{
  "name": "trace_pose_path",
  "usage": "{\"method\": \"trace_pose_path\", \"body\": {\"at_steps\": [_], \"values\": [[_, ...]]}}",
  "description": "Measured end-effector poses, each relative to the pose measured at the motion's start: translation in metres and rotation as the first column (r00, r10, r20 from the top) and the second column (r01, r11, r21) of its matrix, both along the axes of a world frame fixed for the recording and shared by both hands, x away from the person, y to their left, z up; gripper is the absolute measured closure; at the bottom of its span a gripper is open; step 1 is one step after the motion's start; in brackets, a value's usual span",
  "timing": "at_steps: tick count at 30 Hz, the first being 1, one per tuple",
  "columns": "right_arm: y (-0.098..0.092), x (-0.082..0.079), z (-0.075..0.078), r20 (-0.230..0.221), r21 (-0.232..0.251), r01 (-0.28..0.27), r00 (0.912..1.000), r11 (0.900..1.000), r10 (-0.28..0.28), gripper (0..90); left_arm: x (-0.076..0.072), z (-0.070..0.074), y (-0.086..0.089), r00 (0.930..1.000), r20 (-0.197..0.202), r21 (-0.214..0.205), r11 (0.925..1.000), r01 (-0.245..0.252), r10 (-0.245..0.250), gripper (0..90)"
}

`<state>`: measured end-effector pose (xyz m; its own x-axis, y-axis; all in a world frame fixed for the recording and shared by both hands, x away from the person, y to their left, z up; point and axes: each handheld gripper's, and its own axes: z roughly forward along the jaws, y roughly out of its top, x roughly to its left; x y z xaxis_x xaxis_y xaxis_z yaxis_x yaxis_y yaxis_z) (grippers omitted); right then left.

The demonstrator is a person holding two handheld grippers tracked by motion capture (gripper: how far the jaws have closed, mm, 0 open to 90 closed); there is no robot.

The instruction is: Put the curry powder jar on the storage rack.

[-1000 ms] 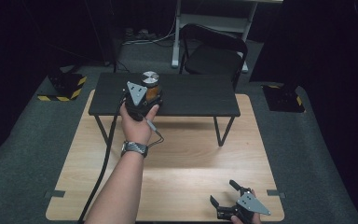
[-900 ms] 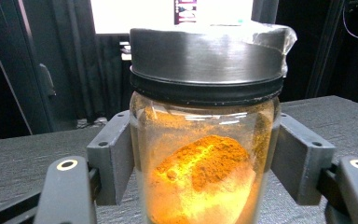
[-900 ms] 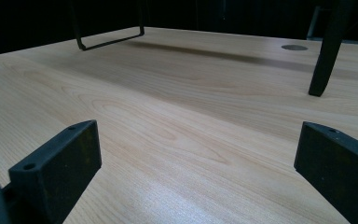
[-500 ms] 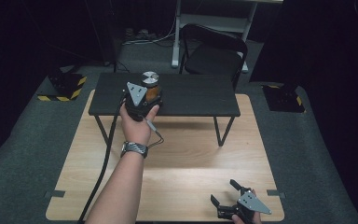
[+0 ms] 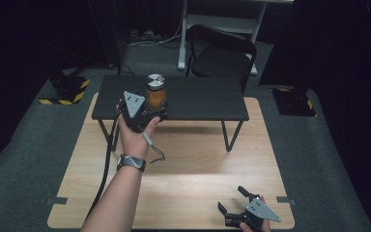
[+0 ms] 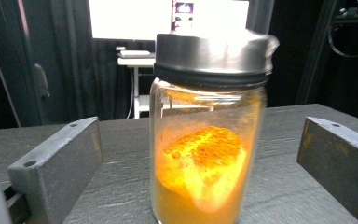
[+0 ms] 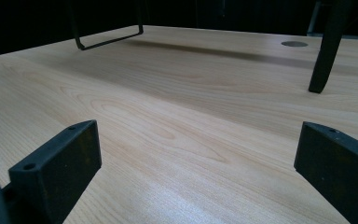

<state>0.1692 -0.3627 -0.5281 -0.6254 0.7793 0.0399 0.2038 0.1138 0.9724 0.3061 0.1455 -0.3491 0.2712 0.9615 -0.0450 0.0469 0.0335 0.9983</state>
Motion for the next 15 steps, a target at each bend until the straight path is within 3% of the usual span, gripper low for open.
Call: {"method": "trace_pose_path", "body": {"at_steps": [7, 8, 15], "values": [[0.0, 0.001, 0.001, -0.003, -0.004, -0.001, 1.0, 1.0, 0.001, 0.1, -0.028, -0.005, 0.019, 0.9982, 0.033, -0.005, 0.9987, 0.051, -0.05, 0.5], [0.001, 0.0, 0.001, -0.002, -0.013, -0.002, 1.0, 0.9999, 0.002, 0.1, -0.039, -0.01, 0.026, 0.9967, 0.044, -0.004, 0.9977, 0.068, -0.068, 0.5], [0.003, 0.0, 0.002, -0.002, -0.023, -0.002, 1.0, 0.9997, 0.002, 0.1, -0.062, -0.024, 0.045, 0.9947, 0.066, -0.024, 0.9964, 0.081, -0.079, 0.5]]}}
